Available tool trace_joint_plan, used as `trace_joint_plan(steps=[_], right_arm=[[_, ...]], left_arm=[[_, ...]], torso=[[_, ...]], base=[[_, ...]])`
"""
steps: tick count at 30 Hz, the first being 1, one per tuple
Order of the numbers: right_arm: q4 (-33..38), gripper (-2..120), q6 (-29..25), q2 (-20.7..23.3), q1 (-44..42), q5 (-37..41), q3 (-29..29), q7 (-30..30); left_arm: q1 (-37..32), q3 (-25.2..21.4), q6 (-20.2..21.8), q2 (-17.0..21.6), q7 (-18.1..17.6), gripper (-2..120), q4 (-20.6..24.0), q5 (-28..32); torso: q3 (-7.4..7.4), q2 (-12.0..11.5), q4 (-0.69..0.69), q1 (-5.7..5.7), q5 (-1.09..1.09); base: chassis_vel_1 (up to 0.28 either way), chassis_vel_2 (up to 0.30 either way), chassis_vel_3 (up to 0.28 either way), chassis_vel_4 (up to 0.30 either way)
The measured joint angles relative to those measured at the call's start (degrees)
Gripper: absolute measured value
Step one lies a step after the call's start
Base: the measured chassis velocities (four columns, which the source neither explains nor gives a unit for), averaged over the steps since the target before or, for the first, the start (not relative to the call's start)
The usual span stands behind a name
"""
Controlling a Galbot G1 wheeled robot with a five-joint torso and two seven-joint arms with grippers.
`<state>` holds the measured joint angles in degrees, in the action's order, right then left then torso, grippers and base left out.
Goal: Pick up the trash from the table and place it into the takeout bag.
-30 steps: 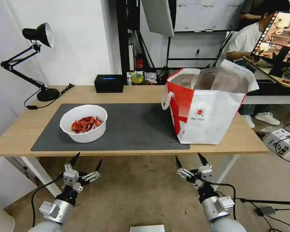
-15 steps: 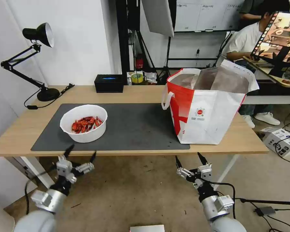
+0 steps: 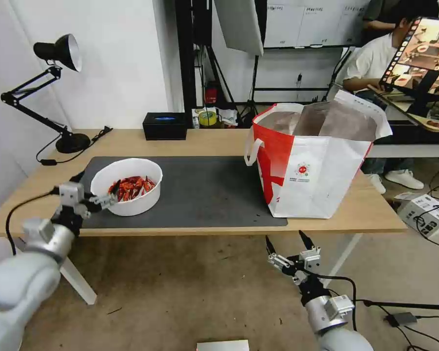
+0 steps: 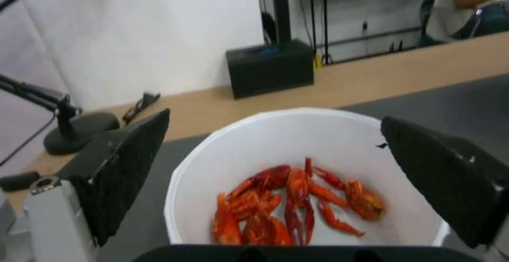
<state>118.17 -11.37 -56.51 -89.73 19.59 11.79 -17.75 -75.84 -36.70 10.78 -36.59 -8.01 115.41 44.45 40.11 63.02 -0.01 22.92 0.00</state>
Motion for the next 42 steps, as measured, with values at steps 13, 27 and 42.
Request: trace_joint_plan(steps=[13, 27, 42], right_arm=[[0.0, 100, 0.0, 0.0, 0.0, 0.0, 0.0, 0.0], [0.1, 100, 0.1, 0.0, 0.0, 0.0, 0.0, 0.0], [0.1, 100, 0.1, 0.0, 0.0, 0.0, 0.0, 0.0]], left_arm=[[13.5, 5.6, 19.8, 10.0, -9.2, 100, -5.7, 27.7], [23.6, 9.6, 32.0, 12.1, -17.8, 100, -13.3, 48.1], [31.8, 18.2, 31.7, 7.4, -24.6, 100, -18.0, 53.2]], torso=[[0.00, 0.0, 0.02, -0.01, -0.01], [0.00, 0.0, 0.00, 0.00, 0.02], [0.00, 0.0, 0.00, 0.00, 0.00]], base=[[0.000, 0.000, 0.000, 0.000], [0.000, 0.000, 0.000, 0.000], [0.000, 0.000, 0.000, 0.000]])
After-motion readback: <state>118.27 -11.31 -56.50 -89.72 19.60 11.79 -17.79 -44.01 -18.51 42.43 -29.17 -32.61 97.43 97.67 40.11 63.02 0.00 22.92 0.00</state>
